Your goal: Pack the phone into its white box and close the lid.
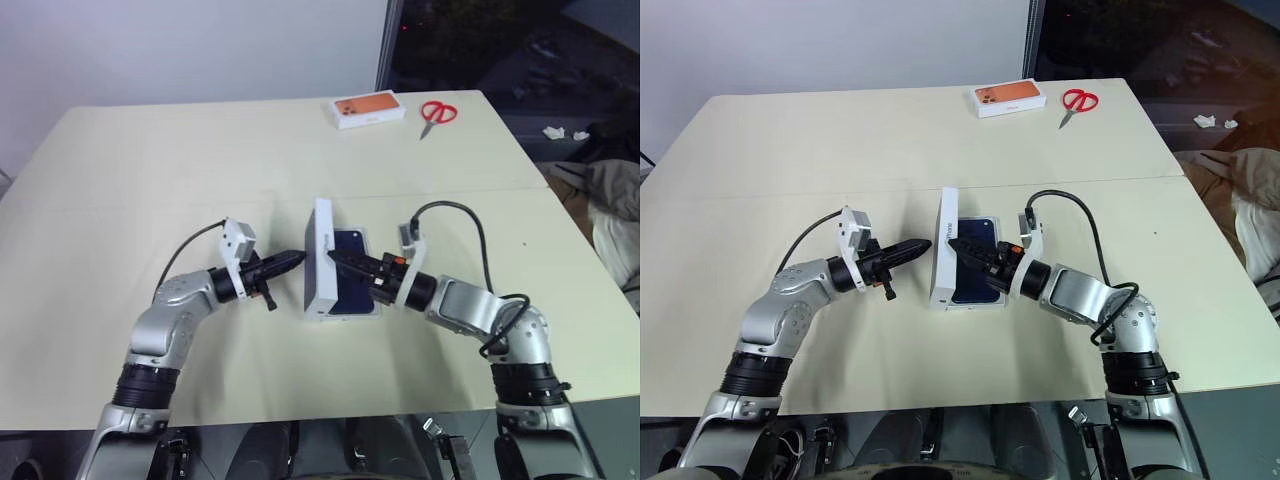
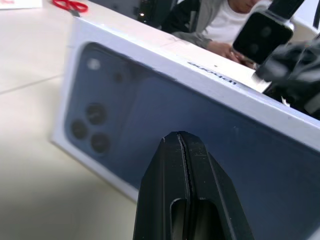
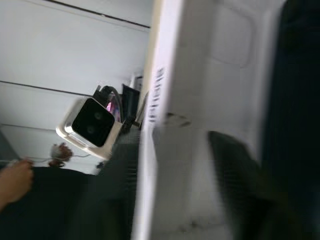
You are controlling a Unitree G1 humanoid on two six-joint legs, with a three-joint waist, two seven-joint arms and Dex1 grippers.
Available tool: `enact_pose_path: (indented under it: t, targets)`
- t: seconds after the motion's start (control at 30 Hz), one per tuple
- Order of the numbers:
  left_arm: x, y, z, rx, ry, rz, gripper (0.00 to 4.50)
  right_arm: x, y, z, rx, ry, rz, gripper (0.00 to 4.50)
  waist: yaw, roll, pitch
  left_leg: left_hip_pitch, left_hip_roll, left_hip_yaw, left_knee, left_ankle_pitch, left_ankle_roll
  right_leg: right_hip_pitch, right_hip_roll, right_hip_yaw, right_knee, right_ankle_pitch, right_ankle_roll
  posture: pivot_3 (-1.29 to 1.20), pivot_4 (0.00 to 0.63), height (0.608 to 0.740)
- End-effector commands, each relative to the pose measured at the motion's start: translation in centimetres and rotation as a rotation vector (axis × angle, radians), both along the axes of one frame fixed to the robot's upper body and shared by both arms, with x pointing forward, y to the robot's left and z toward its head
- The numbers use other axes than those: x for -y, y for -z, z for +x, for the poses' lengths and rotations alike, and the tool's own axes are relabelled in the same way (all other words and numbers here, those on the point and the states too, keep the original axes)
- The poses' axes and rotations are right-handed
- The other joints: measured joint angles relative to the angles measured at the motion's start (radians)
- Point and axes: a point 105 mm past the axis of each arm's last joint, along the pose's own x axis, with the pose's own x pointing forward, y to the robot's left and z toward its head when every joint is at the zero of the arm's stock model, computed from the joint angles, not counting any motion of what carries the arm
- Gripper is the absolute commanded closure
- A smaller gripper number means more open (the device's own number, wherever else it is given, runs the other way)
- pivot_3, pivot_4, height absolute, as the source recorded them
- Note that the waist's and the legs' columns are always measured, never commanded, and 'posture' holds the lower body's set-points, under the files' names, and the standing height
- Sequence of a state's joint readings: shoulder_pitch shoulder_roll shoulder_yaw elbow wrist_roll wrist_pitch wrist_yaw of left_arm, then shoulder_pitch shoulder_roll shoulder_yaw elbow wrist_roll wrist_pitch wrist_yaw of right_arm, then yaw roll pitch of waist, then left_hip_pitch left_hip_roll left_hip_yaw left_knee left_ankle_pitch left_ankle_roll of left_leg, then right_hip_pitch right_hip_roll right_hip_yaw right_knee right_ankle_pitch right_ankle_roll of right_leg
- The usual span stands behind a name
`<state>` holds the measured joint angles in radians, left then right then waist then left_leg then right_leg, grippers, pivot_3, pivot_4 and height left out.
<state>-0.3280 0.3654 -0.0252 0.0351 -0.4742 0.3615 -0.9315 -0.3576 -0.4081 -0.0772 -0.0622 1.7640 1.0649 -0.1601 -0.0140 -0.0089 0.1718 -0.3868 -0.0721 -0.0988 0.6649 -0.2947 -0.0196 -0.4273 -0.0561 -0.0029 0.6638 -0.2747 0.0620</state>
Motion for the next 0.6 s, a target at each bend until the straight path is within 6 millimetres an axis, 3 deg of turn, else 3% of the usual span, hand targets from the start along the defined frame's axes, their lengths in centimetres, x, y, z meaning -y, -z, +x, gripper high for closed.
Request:
enact_pose_path:
  t: [0.03, 0.3, 0.47, 0.6]
  targets:
    - [0.5, -0.6, 0.2, 0.039, 0.010, -0.008, 4.50, 1.1, -2.8, 0.0, 0.172, -0.041, -0.092, 0.08, 0.001, 0.000, 0.000, 0.000, 0.000, 0.000, 0.000, 0.000, 0.000, 0.000, 0.000, 0.000, 0.000, 0.000, 0.000, 0.00, 0.150, 0.740]
    - [1.0, 0.0, 0.4, 0.031, 0.018, -0.014, 4.50, 5.5, -5.5, 2.5, 0.327, 0.017, -0.240, 0.08, 0.004, -0.001, 0.000, 0.000, 0.000, 0.001, 0.000, 0.000, 0.000, 0.000, 0.000, 0.000, 0.000, 0.000, 0.000, 0.00, 0.150, 0.740]
    - [2.9, -0.1, 0.5, 0.017, 0.052, -0.042, 4.50, 6.1, -2.9, 2.8, 0.345, 0.003, -0.391, 0.08, 0.006, -0.001, 0.000, -0.001, 0.000, 0.001, 0.001, 0.000, 0.001, 0.000, 0.000, 0.000, -0.001, 0.000, 0.000, 0.00, 0.150, 0.740]
    - [4.2, -0.5, 0.5, 0.033, 0.074, -0.054, 4.50, 5.7, -2.5, 2.9, 0.364, -0.009, -0.402, 0.08, 0.003, -0.001, 0.000, -0.001, 0.000, 0.001, 0.001, 0.000, 0.001, 0.000, 0.000, 0.000, -0.001, 0.000, 0.000, 0.00, 0.150, 0.740]
